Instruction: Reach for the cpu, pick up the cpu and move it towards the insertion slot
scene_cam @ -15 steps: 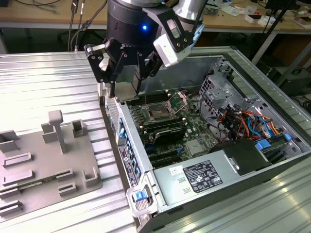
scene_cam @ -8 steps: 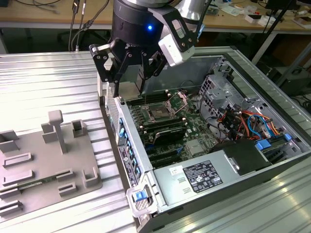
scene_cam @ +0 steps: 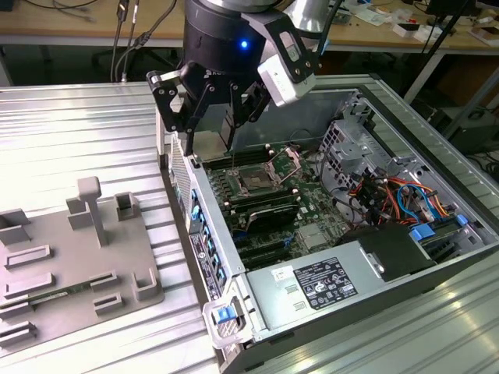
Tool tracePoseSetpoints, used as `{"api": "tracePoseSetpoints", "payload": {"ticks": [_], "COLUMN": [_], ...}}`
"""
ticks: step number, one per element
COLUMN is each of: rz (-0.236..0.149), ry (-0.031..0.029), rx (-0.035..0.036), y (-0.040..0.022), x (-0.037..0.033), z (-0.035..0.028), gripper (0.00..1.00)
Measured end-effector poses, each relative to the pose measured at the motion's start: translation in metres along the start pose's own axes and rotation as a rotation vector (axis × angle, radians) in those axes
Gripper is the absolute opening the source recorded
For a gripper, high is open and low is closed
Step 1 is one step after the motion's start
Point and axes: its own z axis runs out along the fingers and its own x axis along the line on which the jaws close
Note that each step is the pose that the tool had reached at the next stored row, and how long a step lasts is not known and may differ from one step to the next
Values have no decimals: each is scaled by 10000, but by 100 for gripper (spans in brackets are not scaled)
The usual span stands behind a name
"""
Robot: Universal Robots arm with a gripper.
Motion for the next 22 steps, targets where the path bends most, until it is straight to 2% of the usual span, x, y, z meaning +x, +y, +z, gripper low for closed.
{"api": "tracePoseSetpoints", "payload": {"ticks": [10,22], "rz": [1,0], "ry": [0,-1], "rx": [0,0], "y": [-16,-30], "x": [-247,-444], "z": [-7,-12], "gripper": [55,55]}}
